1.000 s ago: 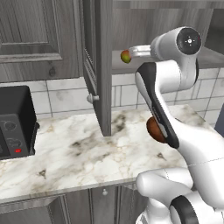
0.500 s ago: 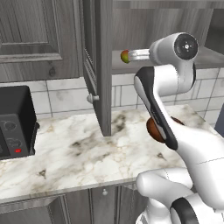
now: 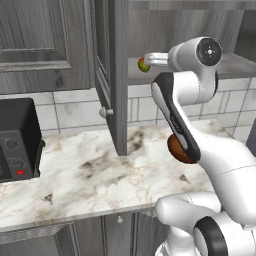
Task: Open the cabinet. Pick the mango and orange from the cabinet and place them into the bowl. Then close the cabinet.
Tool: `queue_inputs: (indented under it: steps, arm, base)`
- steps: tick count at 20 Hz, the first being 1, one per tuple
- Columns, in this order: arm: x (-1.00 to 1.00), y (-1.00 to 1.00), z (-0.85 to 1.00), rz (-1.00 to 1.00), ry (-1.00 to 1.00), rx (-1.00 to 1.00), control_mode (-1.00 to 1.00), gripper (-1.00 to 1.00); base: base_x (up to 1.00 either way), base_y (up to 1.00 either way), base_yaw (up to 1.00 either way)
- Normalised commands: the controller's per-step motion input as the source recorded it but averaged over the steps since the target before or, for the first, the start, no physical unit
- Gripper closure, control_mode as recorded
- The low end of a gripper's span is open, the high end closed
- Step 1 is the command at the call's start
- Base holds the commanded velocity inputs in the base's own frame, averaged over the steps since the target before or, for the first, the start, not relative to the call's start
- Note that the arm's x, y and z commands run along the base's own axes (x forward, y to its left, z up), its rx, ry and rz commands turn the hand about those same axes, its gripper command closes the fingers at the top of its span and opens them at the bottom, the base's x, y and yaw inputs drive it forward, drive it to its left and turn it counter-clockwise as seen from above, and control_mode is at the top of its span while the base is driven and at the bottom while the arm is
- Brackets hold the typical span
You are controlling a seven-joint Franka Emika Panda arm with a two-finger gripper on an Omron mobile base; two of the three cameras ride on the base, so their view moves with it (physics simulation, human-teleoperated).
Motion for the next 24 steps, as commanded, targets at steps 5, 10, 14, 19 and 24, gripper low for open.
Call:
queue_inputs:
  steps: [5, 10, 14, 19, 24]
  arm:
    - [0.14, 0.00, -0.04, 0.00, 0.00, 0.04, -1.00, -1.00]
    - [0.27, 0.00, 0.00, 0.00, 0.03, 0.01, -1.00, -1.00]
    - [0.26, 0.00, -0.03, 0.00, 0.05, 0.00, -1.00, -1.00]
    - [0.33, 0.00, -0.10, 0.00, 0.08, 0.00, -1.00, -1.00]
    - [0.30, 0.00, -0.08, 0.00, 0.06, 0.00, -1.00, -1.00]
  base:
    - [0.00, 0.00, 0.00]
    - [0.00, 0.00, 0.00]
    - [0.00, 0.00, 0.00]
    - [0.00, 0.00, 0.00]
    - [0.00, 0.00, 0.00]
